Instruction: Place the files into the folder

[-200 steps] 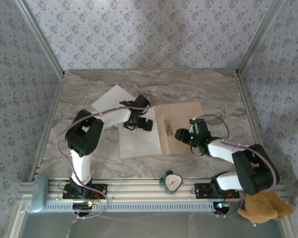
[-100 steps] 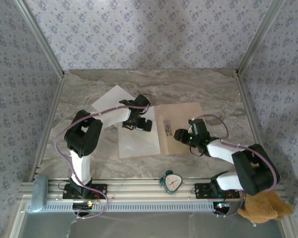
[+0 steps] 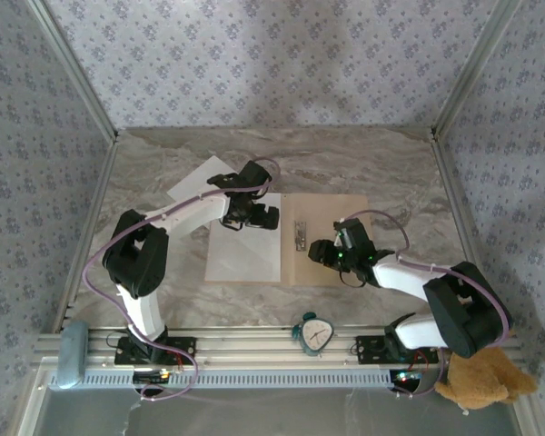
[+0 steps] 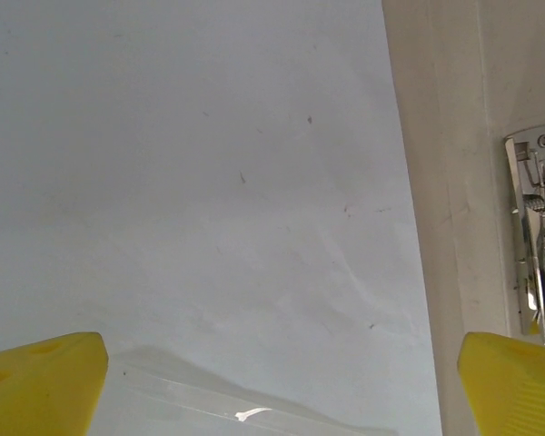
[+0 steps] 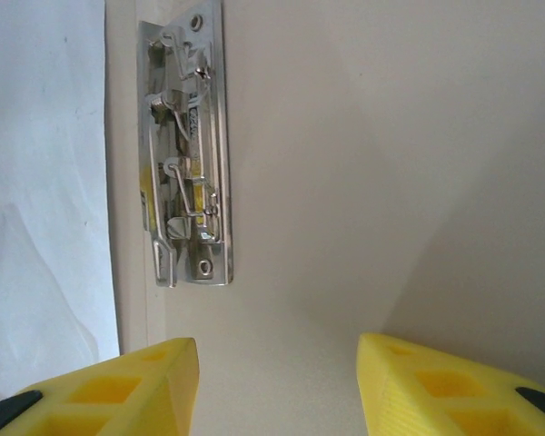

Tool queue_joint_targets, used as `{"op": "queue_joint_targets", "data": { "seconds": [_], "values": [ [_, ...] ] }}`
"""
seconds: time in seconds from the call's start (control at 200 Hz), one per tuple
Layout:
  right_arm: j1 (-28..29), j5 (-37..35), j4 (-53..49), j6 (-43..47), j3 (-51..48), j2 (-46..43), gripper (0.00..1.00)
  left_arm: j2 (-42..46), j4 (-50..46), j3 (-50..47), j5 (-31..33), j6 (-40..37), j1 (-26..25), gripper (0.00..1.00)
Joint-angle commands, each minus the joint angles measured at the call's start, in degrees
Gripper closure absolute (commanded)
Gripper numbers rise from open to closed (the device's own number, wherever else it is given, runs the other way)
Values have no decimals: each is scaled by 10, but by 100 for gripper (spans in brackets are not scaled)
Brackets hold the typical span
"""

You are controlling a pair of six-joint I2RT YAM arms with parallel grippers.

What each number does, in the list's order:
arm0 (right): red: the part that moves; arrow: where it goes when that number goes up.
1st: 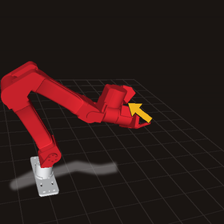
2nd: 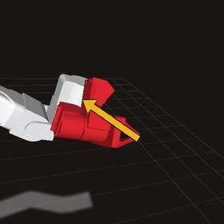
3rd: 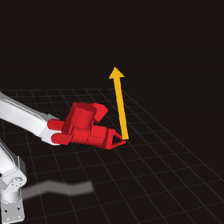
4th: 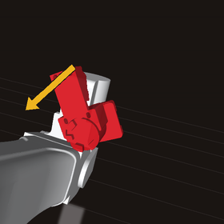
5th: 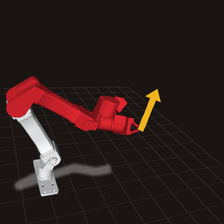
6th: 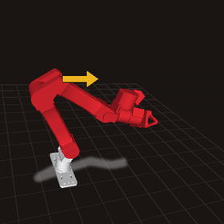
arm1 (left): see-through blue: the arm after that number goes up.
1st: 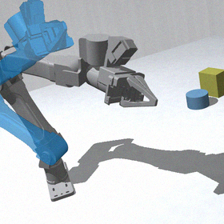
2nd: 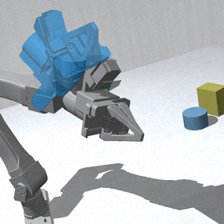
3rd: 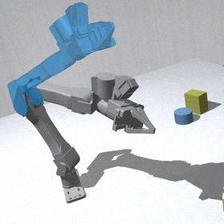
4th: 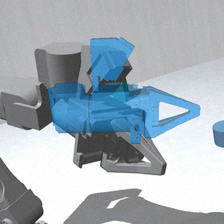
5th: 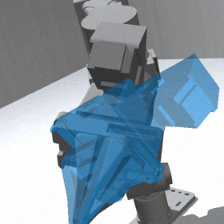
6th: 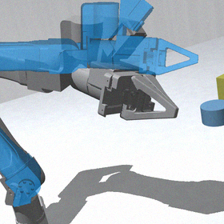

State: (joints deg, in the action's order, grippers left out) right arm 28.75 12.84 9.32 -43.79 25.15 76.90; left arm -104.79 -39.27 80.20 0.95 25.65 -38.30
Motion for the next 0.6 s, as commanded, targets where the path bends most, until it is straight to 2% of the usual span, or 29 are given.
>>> {"op": "queue_joint_targets", "data": {
  "seconds": [0.0, 0.365, 0.595],
  "values": [
    [-3, 11, -45, 1, 27, -13, 49, 1, -17, 21, -13, 20, -12, 3],
    [-110, 88, -136, 71, 54, -92, 48, -2, -60, 77, 40, 122, -88, 16],
    [-133, 131, -65, 64, 50, -52, 50, -37, -59, 111, 100, 181, -145, 32]
  ]
}}
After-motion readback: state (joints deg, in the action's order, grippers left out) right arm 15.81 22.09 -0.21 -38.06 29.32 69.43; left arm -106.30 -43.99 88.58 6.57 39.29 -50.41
